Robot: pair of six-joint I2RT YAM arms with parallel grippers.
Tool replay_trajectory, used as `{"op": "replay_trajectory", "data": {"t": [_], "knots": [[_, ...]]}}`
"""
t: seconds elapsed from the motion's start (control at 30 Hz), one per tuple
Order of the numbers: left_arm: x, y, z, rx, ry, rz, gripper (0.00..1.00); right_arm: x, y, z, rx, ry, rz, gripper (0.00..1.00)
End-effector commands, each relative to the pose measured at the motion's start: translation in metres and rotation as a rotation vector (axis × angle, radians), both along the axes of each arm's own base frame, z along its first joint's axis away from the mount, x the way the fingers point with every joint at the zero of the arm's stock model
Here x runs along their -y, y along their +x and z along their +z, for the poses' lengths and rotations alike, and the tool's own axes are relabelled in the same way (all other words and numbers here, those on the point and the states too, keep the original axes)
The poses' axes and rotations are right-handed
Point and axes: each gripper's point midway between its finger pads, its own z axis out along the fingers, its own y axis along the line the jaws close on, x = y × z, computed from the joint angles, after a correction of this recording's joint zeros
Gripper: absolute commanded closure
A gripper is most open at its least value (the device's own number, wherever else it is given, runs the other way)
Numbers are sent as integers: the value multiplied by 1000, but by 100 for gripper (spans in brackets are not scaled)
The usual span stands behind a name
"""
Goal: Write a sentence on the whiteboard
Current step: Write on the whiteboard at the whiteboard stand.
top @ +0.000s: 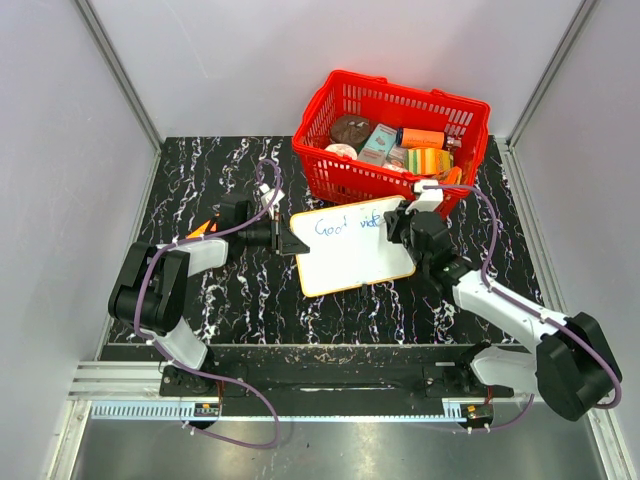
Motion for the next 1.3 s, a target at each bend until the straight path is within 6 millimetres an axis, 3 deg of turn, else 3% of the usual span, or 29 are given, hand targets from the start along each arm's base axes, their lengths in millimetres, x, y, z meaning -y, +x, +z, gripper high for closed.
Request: {"op": "replay_trajectory", "data": {"t": [0.0,0.4,0.7,1.27], "knots": [[-11,11,-40,38,156,64,100,11,-2,-1,1,-12,-42,100],[-11,11,-40,37,154,63,100,15,8,22,52,3,-87,100],[-11,11,-40,38,156,64,100,21,1,48,129,46,-99,100],[-10,10,-40,38,154,60,100,22,13,49,134,28,-137,100]]}}
